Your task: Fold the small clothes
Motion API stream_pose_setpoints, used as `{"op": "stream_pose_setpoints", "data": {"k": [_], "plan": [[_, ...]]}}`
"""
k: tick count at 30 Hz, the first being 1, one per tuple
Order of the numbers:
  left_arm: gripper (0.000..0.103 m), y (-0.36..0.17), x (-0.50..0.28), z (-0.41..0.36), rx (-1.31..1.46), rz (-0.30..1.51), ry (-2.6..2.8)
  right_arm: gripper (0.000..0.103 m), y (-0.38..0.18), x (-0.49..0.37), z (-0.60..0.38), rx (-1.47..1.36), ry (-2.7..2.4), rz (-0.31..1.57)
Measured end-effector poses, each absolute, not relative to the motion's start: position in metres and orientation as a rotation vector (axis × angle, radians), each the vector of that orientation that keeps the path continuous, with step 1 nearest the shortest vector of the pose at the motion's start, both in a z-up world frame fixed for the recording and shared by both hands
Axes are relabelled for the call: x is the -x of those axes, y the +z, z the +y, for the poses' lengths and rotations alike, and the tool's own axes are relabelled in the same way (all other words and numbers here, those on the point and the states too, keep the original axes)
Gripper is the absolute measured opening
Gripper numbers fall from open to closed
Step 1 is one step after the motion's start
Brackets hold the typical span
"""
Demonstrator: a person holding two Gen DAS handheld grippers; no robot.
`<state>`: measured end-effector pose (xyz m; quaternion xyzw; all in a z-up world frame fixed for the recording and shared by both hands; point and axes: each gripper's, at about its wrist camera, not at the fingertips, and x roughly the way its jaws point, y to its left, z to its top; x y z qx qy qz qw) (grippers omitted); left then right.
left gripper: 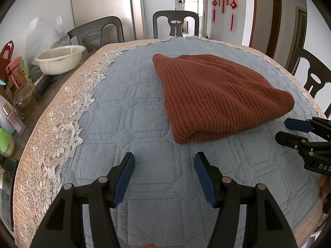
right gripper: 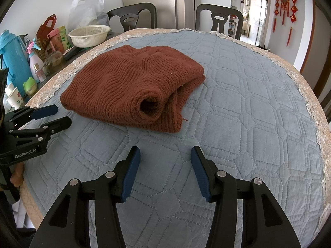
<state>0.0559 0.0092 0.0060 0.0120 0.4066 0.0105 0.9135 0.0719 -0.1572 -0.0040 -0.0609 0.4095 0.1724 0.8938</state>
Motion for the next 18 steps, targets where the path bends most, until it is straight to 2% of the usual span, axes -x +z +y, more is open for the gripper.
{"op": "stream_pose_setpoints", "data": {"k": [18], "plan": [[0.063, 0.0042, -0.0561, 0.0122, -0.028, 0.84, 0.02, 0.052, -0.0041, -0.0719, -0.1575, 0.126, 0.357, 0.849]]}}
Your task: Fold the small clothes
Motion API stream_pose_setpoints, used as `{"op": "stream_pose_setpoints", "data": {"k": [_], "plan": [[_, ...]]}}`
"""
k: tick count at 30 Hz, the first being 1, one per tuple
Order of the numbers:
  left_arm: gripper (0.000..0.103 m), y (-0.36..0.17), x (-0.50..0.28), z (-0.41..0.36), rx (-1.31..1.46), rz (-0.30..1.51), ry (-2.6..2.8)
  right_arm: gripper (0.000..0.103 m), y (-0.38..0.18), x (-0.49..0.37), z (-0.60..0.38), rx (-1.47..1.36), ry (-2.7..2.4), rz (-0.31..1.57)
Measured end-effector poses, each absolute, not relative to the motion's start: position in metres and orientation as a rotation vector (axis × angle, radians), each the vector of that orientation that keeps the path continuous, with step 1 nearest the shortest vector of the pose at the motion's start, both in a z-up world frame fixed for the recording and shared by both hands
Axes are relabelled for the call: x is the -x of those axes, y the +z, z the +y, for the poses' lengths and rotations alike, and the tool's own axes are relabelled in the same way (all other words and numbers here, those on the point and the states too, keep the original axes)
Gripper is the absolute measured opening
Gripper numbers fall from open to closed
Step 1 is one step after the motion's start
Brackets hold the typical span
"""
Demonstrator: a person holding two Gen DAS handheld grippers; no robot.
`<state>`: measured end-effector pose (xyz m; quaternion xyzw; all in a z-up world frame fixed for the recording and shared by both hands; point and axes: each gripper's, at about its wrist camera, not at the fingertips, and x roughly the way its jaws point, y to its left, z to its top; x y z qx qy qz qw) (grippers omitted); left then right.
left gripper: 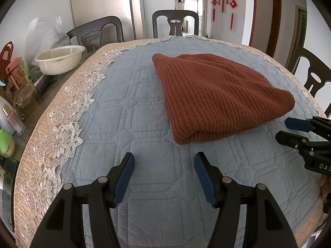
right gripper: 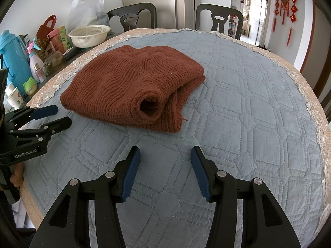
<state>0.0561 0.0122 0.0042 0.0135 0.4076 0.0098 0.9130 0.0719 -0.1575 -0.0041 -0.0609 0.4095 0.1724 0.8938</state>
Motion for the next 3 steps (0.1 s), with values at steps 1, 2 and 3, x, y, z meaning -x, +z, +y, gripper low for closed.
{"op": "stream_pose_setpoints", "data": {"k": [1, 2, 3], "plan": [[0.063, 0.004, -0.0559, 0.0124, -0.028, 0.84, 0.021, 0.052, -0.0041, -0.0719, -0.1575, 0.126, 0.358, 0.849], [0.064, 0.0039, -0.0556, 0.0125, -0.029, 0.84, 0.021, 0.052, -0.0042, -0.0719, -0.1575, 0.126, 0.358, 0.849], [0.064, 0.0041, -0.0559, 0.0123, -0.029, 0.839, 0.021, 0.052, -0.0041, -0.0719, -0.1575, 0.126, 0.358, 0.849]]}}
